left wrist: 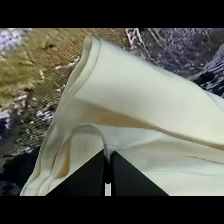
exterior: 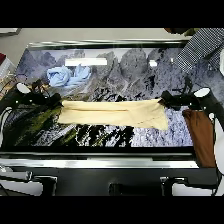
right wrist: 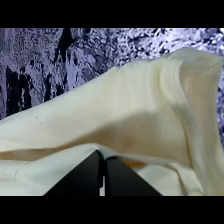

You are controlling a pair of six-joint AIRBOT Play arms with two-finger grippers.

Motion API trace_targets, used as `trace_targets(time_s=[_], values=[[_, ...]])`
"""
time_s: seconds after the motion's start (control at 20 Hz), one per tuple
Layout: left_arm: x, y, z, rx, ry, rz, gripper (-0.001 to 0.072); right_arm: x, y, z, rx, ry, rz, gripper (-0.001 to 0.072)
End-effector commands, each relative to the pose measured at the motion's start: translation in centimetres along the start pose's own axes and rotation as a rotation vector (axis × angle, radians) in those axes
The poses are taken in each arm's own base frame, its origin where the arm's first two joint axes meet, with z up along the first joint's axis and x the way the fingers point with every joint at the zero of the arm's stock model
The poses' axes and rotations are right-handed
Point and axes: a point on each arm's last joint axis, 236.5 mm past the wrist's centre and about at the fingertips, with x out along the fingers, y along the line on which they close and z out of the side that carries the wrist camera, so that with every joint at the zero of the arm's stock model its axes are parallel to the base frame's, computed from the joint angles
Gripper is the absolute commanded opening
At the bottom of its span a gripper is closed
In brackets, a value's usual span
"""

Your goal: Fold the clothes and pants, and hang the long-sleeved shirts on hangers.

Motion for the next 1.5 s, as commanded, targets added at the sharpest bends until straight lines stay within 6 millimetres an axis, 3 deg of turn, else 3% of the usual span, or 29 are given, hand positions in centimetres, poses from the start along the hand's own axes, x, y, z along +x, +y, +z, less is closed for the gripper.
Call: trace_targets(time_s=[0.0,0.1,0.2,0.35,0.5,0.6,0.95,1.25,1.45], values=[[1.9,-0.2,0.0,0.019,0.024,0.005,0.0088,1.7,-0.6,-0.7,0.049,0.055,0.013,0.0086],[1.2,-0.4,0.6,0.023,0.007,0.001,0.0319,0.7,-0.1,-0.8,0.045,0.085,0.030,0.0227],[-0.7,-0.5,1.6,0.035,-0.017,0.001,0.0337,-2.2,-0.1,0.3,0.030,0.112,0.056,0.0409],[-4.8,-0.4,2.8,0.093,-0.071,0.051,0.0337,-6.2,-3.9,1.6,0.071,0.116,0.041,0.0498],[-8.3,0.1,2.6,0.149,-0.106,0.124,0.0337,-6.2,-6.9,-0.2,0.092,0.217,0.060,0.0552],[-9.5,0.1,2.1,0.162,-0.106,0.139,0.0336,-4.8,-7.7,-1.6,0.082,0.289,0.082,0.0672],[-10.1,-0.1,1.4,0.164,-0.095,0.139,0.0334,-1.1,-8.4,-1.4,0.111,0.300,0.172,0.0671],[-10.1,0.0,1.4,0.161,-0.090,0.140,0.0332,0.2,-9.3,-1.4,0.125,0.297,0.170,0.0671],[-10.0,0.0,1.4,0.160,-0.088,0.140,0.0332,1.2,-8.2,-1.9,0.083,0.314,0.163,0.0671]])
